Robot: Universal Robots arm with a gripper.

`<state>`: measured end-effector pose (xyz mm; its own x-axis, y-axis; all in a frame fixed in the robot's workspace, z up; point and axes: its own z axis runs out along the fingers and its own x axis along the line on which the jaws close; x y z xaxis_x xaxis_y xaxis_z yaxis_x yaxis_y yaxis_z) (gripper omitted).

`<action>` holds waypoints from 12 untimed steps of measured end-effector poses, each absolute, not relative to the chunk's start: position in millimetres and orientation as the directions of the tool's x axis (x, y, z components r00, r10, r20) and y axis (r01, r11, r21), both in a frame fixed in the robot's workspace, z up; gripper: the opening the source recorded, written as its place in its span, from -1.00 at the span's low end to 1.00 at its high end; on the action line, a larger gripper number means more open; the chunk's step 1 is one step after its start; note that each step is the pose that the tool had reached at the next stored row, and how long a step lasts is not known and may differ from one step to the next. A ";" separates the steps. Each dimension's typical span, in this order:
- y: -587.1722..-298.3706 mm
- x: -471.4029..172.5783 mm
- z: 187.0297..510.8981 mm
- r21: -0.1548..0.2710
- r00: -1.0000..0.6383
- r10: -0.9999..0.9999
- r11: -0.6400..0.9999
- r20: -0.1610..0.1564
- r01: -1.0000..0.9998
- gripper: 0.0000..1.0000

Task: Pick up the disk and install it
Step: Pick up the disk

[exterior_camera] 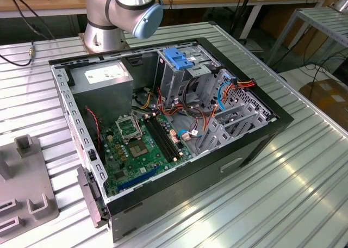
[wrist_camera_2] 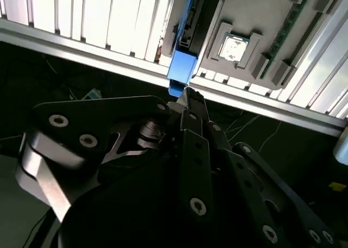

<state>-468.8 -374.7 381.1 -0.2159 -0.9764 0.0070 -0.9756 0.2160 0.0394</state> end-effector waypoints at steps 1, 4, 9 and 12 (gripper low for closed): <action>-374.7 -468.8 380.7 0.039 -0.203 -0.979 0.203 0.007 -0.978 -0.80; -374.7 -468.9 379.7 0.034 -0.179 -0.984 0.179 0.006 -0.983 -0.80; -374.7 -468.8 376.0 0.027 -0.143 -0.990 0.143 0.005 -0.989 -0.77; -374.7 -468.8 373.1 0.024 -0.133 -0.991 0.134 0.005 -0.991 -0.54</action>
